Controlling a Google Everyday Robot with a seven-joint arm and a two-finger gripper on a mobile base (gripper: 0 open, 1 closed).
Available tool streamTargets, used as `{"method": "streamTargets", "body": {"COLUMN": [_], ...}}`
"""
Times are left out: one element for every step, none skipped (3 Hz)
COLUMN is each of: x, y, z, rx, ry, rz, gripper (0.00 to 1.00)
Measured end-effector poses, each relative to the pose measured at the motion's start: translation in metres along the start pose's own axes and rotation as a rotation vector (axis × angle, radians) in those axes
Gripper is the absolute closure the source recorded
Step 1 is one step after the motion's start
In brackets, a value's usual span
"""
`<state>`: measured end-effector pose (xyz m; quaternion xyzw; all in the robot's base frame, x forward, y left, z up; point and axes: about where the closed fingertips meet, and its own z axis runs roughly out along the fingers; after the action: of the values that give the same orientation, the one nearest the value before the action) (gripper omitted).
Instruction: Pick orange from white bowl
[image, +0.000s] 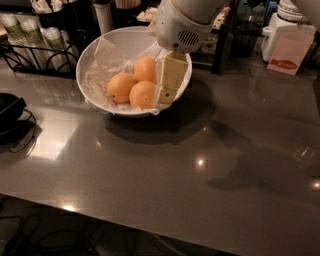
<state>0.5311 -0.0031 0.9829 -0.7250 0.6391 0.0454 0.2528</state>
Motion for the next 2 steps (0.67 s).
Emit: {"method": "streamTargets", "body": {"x": [-0.017,-0.008], "y": [-0.020,-0.027], "z": [0.026,0.048], "rx": [-0.027,-0.071], "ry": [-0.047,-0.077], "rz": [-0.022,0.004], "gripper": [0.00,0.00]}}
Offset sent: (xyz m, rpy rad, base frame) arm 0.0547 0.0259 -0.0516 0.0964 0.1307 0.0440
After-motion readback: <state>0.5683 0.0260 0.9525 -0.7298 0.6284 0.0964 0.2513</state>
